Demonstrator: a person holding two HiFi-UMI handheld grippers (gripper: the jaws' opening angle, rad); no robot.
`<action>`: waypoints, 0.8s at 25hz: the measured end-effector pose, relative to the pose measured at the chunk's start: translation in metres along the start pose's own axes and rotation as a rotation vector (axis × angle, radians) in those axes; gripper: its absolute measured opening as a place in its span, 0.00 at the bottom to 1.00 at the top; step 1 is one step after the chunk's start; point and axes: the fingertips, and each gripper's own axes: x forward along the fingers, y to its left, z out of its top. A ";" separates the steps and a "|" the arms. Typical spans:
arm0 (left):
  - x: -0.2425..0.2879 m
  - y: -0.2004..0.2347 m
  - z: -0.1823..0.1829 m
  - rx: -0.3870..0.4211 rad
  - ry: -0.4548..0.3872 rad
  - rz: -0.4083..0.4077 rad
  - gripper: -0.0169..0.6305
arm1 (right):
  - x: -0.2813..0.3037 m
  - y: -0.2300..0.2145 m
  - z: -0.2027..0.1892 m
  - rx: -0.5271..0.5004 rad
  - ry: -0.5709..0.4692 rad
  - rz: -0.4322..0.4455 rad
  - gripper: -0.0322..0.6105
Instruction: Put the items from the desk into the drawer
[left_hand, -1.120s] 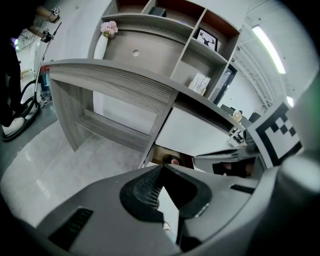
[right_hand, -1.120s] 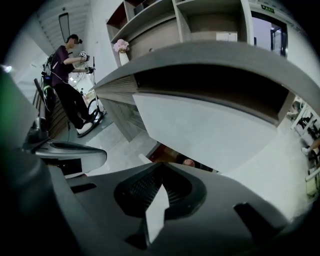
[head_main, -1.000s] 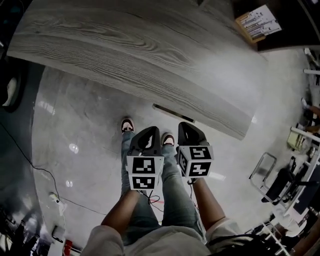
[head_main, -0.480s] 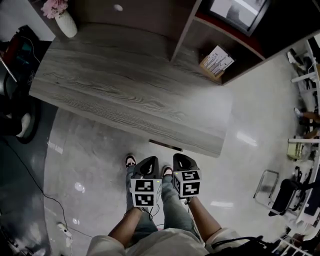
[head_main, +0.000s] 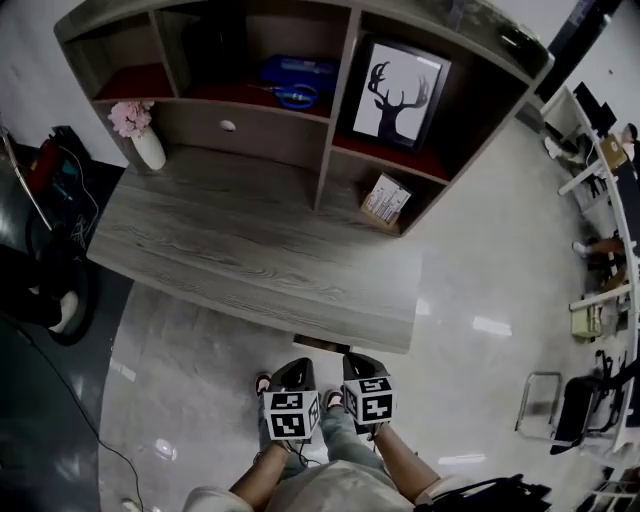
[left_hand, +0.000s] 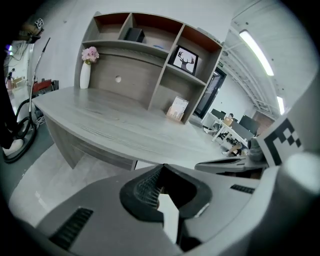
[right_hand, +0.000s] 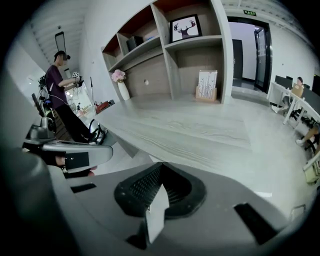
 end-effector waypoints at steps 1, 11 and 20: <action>-0.002 -0.003 0.007 0.000 -0.011 -0.001 0.02 | -0.005 -0.001 0.006 0.005 -0.011 -0.002 0.05; -0.024 -0.042 0.070 0.070 -0.104 -0.041 0.02 | -0.060 -0.020 0.066 0.056 -0.145 -0.043 0.05; -0.038 -0.062 0.122 0.168 -0.196 -0.061 0.02 | -0.087 -0.033 0.108 0.080 -0.238 -0.051 0.05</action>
